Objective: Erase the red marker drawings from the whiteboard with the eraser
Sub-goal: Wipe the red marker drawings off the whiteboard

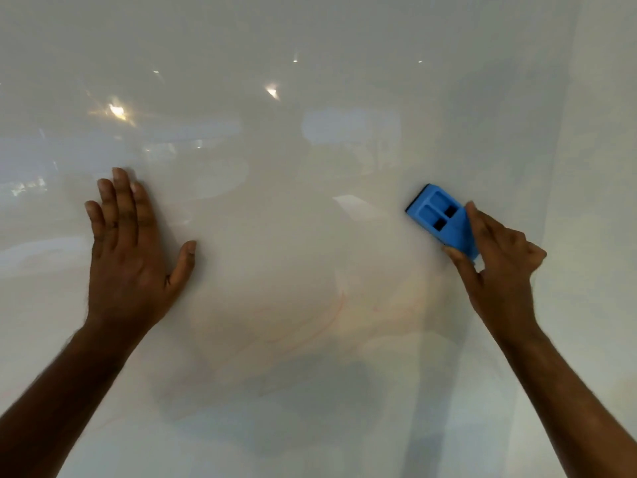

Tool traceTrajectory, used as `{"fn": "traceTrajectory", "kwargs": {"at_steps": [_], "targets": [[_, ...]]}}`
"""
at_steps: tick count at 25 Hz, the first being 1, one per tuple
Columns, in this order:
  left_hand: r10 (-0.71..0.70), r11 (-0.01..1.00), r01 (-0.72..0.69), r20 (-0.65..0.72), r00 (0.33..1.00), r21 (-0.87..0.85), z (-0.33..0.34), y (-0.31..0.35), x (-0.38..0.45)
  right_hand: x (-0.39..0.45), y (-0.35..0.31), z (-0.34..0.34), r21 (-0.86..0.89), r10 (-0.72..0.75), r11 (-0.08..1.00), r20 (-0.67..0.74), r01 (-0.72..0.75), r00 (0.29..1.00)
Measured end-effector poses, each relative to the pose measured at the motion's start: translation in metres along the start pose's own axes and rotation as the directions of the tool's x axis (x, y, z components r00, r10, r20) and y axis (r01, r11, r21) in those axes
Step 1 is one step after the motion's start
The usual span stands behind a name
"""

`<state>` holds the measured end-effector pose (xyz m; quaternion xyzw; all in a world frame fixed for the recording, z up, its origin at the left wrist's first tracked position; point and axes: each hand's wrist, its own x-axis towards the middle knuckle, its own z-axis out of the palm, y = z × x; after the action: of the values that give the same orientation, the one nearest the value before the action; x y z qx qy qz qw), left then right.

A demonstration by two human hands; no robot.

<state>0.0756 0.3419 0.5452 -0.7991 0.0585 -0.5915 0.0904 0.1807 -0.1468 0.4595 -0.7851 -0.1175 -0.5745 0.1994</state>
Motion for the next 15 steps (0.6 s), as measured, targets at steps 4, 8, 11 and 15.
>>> {"fn": "traceTrajectory", "kwargs": {"at_steps": [4, 8, 11, 15], "targets": [[0.003, 1.000, -0.002, -0.020, 1.000, 0.006, 0.007, 0.012, 0.002, -0.041, -0.025, 0.013, -0.042, -0.195, 0.979, 0.061, 0.198, 0.979], [0.014, 1.000, -0.014, -0.035, 0.999, 0.005, 0.007, 0.012, 0.002, -0.116, -0.001, 0.023, -0.056, -0.389, 0.913, 0.185, 0.405, 0.902], [0.027, 1.000, -0.026, -0.036, 0.999, 0.009, 0.007, 0.011, 0.002, -0.124, 0.026, 0.017, -0.097, -0.355, 0.921, 0.192, 0.377, 0.915], [0.019, 1.000, -0.019, -0.054, 0.998, 0.006, 0.009, 0.012, 0.001, -0.084, 0.020, 0.011, -0.049, -0.188, 0.980, 0.103, 0.194, 0.977]]}}
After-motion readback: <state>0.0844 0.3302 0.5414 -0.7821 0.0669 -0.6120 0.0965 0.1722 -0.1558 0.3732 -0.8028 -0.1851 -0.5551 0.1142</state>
